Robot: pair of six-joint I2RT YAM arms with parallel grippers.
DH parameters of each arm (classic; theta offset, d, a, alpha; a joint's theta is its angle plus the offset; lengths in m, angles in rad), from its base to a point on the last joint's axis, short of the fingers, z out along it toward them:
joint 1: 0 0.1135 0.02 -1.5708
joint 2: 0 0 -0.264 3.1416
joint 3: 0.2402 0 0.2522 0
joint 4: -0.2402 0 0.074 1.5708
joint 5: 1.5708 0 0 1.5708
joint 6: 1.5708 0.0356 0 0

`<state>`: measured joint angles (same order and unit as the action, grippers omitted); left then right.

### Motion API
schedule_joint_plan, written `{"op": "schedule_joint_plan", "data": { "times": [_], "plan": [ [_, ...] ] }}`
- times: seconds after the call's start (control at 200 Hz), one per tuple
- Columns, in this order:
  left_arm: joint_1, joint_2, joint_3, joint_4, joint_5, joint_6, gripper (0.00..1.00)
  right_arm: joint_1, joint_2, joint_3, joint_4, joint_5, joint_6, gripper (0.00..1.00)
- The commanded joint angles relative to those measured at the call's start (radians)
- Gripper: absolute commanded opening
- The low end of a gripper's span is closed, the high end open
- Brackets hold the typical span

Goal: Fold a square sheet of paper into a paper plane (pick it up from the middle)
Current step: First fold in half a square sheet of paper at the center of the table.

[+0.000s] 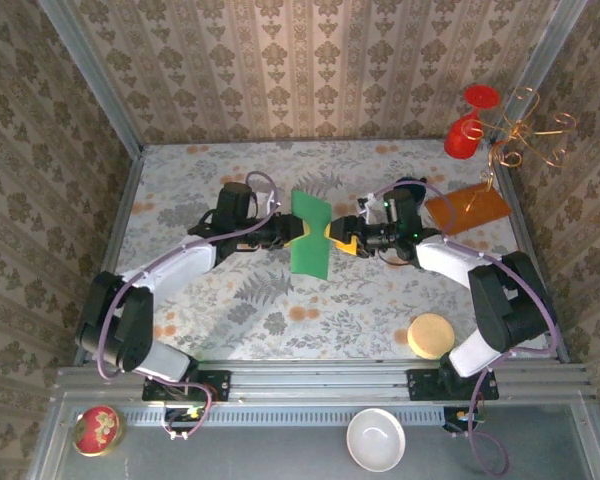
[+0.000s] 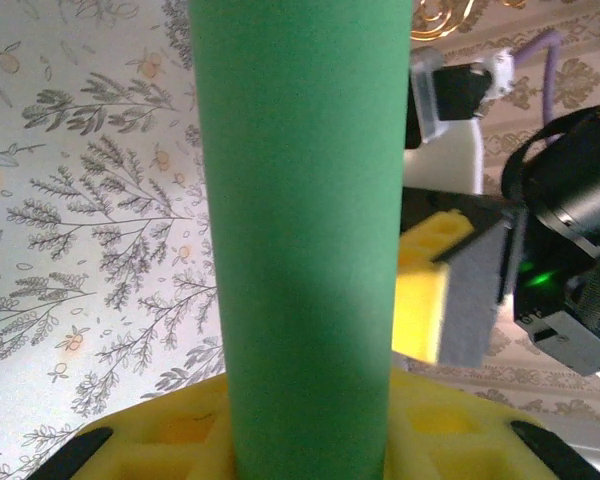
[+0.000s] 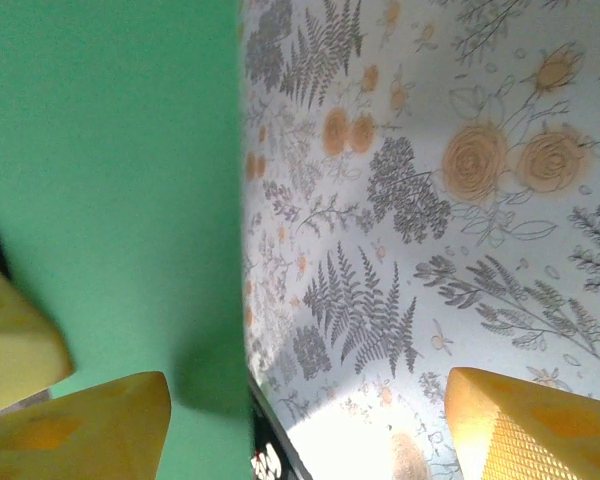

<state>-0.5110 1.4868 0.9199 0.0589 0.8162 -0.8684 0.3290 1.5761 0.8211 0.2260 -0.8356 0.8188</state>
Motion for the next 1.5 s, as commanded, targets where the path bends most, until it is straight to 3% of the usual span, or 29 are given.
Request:
{"op": "schedule_joint_plan", "data": {
  "times": [0.0, 0.67, 1.125, 1.27, 1.495],
  "plan": [
    [-0.006, 0.029, 0.009, 0.019, 0.028, -0.009, 0.31, 0.008, -0.020, -0.019, 0.067, -0.048, 0.022, 0.75],
    [0.000, 0.098, -0.036, 0.084, 0.022, -0.044, 0.29, 0.087, 0.104, -0.042, 0.238, -0.057, 0.141, 0.71],
    [0.032, 0.109, -0.059, 0.027, 0.002, -0.009, 0.28, 0.071, 0.032, -0.037, 0.105, 0.011, 0.067, 0.61],
    [0.034, 0.110, -0.063, 0.020, -0.001, -0.003, 0.28, 0.068, 0.032, -0.034, 0.095, 0.022, 0.066, 0.52],
    [0.036, 0.127, -0.064, 0.012, -0.005, -0.007, 0.28, 0.067, 0.043, -0.024, 0.084, 0.028, 0.080, 0.25]
  ]
}}
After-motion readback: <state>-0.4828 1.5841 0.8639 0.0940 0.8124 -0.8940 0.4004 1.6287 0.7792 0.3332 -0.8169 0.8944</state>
